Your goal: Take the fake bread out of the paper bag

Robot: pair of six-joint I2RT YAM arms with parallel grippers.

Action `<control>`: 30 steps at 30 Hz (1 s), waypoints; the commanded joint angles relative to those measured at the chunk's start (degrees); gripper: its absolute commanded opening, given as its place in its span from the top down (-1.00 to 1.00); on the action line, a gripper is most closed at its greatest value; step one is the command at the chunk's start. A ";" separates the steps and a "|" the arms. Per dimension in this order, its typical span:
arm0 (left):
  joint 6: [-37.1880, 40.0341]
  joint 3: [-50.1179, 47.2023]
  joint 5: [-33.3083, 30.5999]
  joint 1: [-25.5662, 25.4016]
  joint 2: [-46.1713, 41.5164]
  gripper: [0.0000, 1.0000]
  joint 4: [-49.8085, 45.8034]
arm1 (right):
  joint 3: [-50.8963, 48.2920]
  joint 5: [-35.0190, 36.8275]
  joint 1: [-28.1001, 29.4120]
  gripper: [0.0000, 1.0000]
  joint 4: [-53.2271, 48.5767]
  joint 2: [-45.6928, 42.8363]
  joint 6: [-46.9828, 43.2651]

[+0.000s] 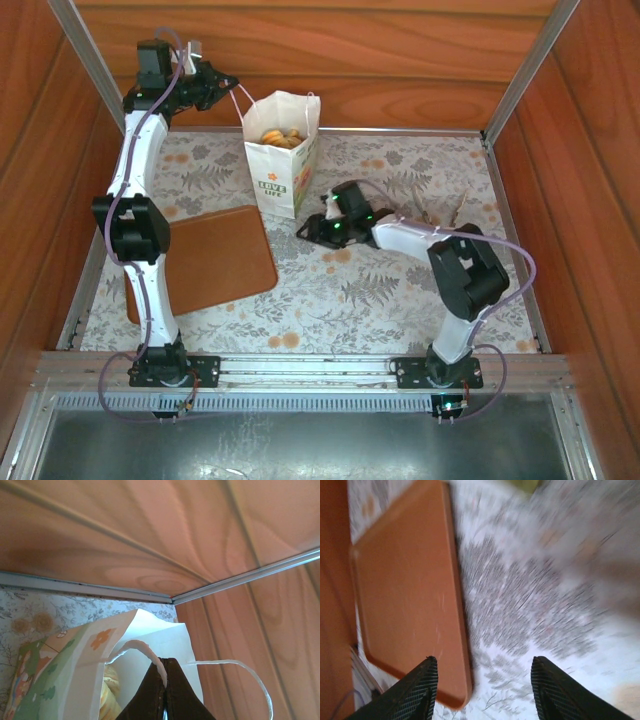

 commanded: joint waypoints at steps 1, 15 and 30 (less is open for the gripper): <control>0.07 0.01 0.33 0.29 -0.17 1.00 0.42 | 5.48 8.44 6.48 -0.03 -7.07 4.09 -0.45; 0.10 -3.78 0.36 0.29 -2.32 1.00 0.43 | 30.17 28.46 16.67 0.19 -30.79 21.21 -4.54; -0.25 -4.73 -0.74 0.26 -4.18 1.00 0.44 | 22.06 25.60 17.96 0.88 -36.45 14.27 -5.94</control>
